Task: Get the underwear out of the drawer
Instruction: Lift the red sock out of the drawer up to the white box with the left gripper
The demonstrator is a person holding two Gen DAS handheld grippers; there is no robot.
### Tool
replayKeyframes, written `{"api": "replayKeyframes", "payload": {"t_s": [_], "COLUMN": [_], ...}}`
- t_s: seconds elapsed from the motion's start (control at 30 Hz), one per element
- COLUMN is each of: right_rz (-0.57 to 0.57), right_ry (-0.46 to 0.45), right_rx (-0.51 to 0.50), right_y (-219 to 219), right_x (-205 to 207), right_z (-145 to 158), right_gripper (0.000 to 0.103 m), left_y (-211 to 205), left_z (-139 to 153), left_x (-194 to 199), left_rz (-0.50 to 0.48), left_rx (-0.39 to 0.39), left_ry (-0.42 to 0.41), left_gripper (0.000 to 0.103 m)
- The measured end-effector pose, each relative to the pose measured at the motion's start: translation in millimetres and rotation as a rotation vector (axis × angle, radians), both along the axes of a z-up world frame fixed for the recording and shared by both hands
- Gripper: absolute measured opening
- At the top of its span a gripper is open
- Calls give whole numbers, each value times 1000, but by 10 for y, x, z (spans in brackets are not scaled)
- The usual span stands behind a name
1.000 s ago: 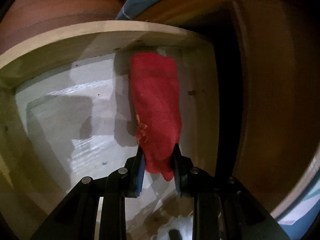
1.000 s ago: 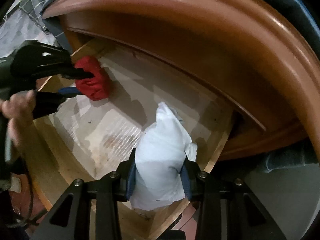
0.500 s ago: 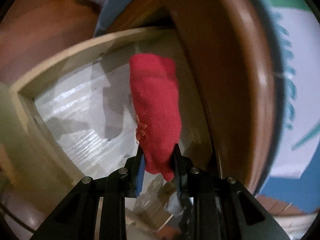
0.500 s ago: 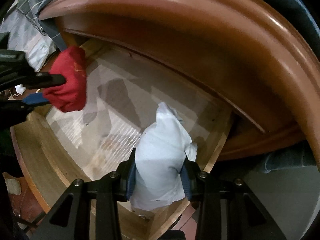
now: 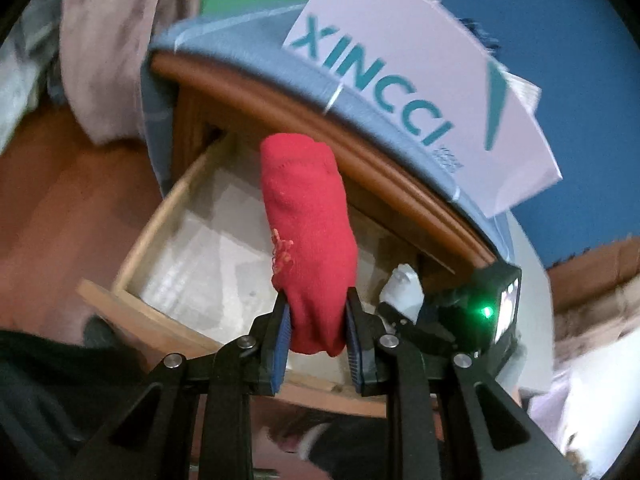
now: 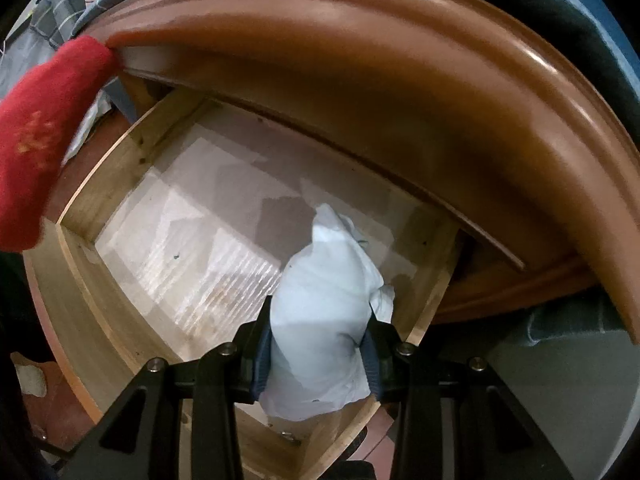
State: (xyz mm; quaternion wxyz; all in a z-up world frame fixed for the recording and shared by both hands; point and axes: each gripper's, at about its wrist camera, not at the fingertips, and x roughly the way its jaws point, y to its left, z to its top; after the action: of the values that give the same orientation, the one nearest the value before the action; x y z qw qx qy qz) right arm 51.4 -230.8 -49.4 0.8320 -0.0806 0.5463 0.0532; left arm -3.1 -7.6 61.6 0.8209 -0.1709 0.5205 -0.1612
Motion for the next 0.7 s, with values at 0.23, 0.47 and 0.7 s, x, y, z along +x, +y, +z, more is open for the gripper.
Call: {"api": "replayKeyframes", "payload": {"t_s": [0.23,0.47,0.7], "right_rz": [-3,-2,-9], "right_ry": [-11,-23,-32], "right_rx": [18,26,40], "right_y": [-39,-51,-66], "right_x": [-30,-50,-67], "right_z": [62,119,170], "right_gripper": [38,38,38], "left_y": [150,55,-233], "left_z": [895,1860,2250], "left_x": [-153,74,720], "left_rz": [-69,-126,-157], "left_rx": [110,202,169], "left_ry": [-209,-402,-393], "left_gripper": [22,22,22]}}
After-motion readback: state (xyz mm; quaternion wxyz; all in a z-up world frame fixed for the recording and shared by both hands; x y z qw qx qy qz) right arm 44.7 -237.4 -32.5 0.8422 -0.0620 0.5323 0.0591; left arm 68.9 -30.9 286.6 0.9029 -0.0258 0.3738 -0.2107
